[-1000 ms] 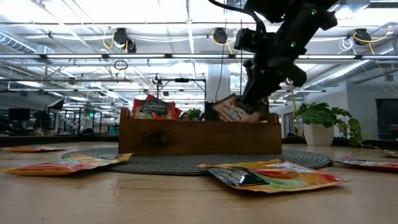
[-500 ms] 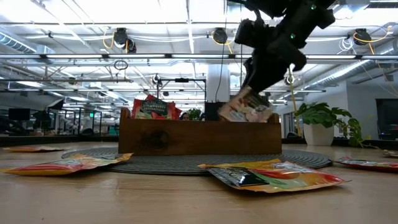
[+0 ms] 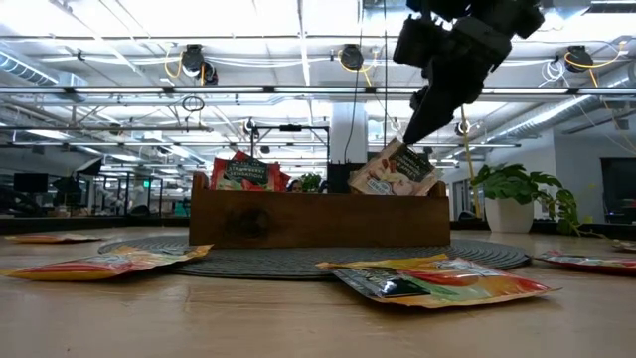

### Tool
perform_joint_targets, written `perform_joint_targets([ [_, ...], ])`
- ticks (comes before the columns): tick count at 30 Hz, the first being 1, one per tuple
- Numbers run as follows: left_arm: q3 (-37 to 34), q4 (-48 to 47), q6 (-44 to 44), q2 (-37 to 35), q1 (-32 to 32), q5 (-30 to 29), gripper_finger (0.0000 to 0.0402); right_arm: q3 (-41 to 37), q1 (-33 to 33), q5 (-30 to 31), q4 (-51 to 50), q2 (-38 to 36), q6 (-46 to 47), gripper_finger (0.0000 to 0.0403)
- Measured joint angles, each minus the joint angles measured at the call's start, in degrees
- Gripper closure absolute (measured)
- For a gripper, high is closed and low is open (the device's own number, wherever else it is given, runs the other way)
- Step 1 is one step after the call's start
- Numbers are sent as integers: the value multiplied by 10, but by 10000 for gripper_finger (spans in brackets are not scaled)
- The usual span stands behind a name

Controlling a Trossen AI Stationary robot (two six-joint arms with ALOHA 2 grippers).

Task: Pick & Place Tea
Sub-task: Put the yellow tea bag into the right section of the wooden organizer

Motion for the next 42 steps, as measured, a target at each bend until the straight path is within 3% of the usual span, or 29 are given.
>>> perform_joint_targets([
  [4, 0, 0, 0, 0, 0, 0, 62, -5, 13, -44, 6, 25, 13, 203],
  [18, 0, 1, 0, 0, 0, 0, 62, -5, 35, -46, 48, 61, 21, 212],
  [22, 0, 1, 0, 0, 0, 0, 62, -5, 35, -46, 48, 62, 20, 255],
  [29, 0, 1, 0, 0, 0, 0, 62, -5, 35, -46, 48, 62, -7, 391],
  [35, 0, 1, 0, 0, 0, 0, 62, -5, 35, -15, 41, 62, -29, 402],
  [42, 0, 1, 1, 0, 0, -1, 62, 50, 43, 60, -66, 61, -58, 402],
])
